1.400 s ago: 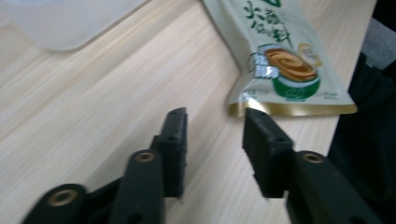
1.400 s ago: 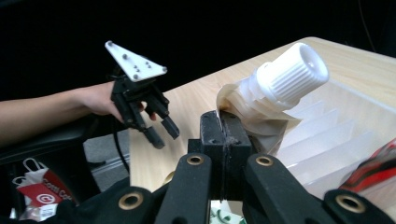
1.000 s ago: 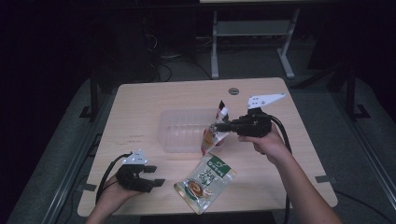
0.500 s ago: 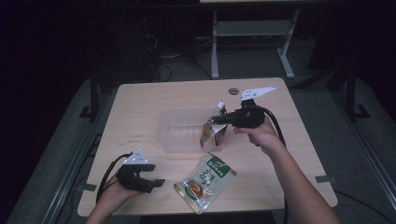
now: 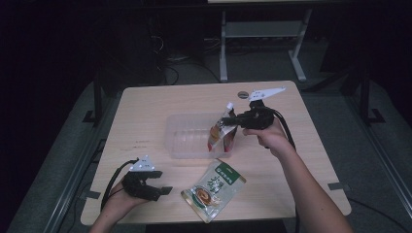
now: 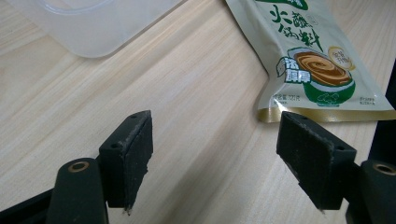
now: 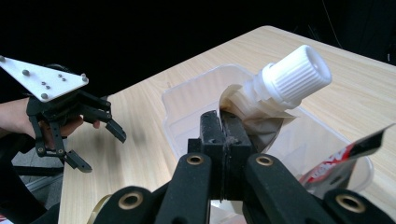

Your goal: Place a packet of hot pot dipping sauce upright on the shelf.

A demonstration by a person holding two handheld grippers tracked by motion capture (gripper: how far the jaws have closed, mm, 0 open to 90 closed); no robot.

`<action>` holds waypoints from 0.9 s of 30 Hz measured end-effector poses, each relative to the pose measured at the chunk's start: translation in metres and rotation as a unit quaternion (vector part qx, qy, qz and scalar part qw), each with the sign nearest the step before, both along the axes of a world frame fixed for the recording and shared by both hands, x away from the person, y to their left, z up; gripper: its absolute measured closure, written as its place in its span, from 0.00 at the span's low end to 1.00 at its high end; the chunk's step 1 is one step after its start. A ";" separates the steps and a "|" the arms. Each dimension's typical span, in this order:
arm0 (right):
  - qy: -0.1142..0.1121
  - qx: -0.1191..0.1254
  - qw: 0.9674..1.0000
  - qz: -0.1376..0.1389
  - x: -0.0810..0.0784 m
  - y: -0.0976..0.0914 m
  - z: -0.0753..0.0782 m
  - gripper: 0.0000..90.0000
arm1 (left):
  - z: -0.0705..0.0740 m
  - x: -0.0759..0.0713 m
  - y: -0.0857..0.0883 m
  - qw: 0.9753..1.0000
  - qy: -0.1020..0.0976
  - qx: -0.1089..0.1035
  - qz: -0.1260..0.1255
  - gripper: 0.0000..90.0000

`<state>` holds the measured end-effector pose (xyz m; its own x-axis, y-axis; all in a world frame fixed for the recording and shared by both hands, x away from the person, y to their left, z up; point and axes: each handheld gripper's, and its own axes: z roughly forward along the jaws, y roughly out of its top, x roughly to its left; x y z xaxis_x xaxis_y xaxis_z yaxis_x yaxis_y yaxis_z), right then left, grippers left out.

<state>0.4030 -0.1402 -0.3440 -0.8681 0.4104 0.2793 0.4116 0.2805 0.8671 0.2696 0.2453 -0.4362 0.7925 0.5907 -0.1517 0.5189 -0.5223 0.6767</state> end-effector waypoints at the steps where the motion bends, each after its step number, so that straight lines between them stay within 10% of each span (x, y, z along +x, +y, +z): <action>1: 0.000 0.000 1.000 -0.001 0.000 -0.001 0.000 1.00 | 0.000 0.000 0.000 1.000 0.000 0.000 0.000 0.30; 27: 0.008 -0.044 0.999 -0.011 0.008 0.021 -0.016 0.99 | -0.001 0.001 -0.001 1.000 0.001 0.004 -0.007 0.30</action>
